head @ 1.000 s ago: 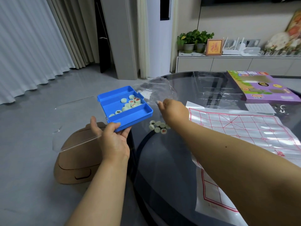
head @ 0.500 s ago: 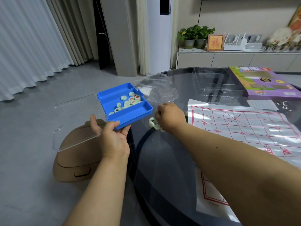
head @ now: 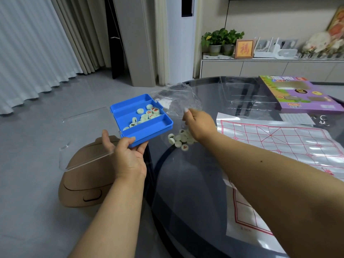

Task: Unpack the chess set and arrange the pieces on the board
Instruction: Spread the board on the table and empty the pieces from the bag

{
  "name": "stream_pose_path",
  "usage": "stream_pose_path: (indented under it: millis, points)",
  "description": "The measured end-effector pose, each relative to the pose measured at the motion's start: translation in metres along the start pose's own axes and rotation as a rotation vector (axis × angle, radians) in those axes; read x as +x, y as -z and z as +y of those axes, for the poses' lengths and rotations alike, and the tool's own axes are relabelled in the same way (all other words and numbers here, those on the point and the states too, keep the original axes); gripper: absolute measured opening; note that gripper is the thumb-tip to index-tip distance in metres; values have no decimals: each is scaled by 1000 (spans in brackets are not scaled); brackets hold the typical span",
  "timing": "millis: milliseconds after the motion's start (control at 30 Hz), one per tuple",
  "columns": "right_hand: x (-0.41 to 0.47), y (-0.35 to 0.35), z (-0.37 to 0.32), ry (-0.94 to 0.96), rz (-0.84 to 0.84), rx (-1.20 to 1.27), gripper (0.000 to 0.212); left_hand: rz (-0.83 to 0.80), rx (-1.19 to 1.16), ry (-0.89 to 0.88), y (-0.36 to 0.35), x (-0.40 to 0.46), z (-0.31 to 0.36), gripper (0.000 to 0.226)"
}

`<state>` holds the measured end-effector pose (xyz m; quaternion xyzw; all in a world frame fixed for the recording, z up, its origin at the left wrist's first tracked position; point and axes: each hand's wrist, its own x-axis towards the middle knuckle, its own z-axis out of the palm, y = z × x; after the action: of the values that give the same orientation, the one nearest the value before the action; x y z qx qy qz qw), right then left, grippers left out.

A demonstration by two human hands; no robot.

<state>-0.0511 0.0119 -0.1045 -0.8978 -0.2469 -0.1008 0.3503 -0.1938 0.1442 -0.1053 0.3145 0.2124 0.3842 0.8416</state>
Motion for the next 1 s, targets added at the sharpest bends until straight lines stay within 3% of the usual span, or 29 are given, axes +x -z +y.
stream_pose_path:
  millis: [233, 467, 633, 700, 800, 867, 933, 1000]
  points:
    - [12, 32, 14, -176, -6, 163, 61, 9, -15, 2, -1, 0, -1, 79]
    - [7, 45, 20, -224, 32, -136, 73, 22, -15, 7, -1, 0, -1, 78]
    - [-8, 40, 22, -235, 1, -143, 75, 16, -11, 1, -1, -2, 0, 78]
    - [-11, 38, 21, -264, -17, 65, 74, 14, -14, 0, -1, -2, 0, 78]
    - [-6, 45, 15, -391, -93, 629, 68, 10, -12, 5, 0, -1, -1, 78]
    - [-1, 56, 12, -426, -120, 771, 66, 7, -8, 6, 0, -1, -1, 79]
    - [1, 63, 13, -386, -87, 615, 68, 9, -12, 7, 0, 0, -1, 79]
    - [-2, 65, 16, -315, -27, 305, 69, 13, -22, 10, -1, 1, -1, 78]
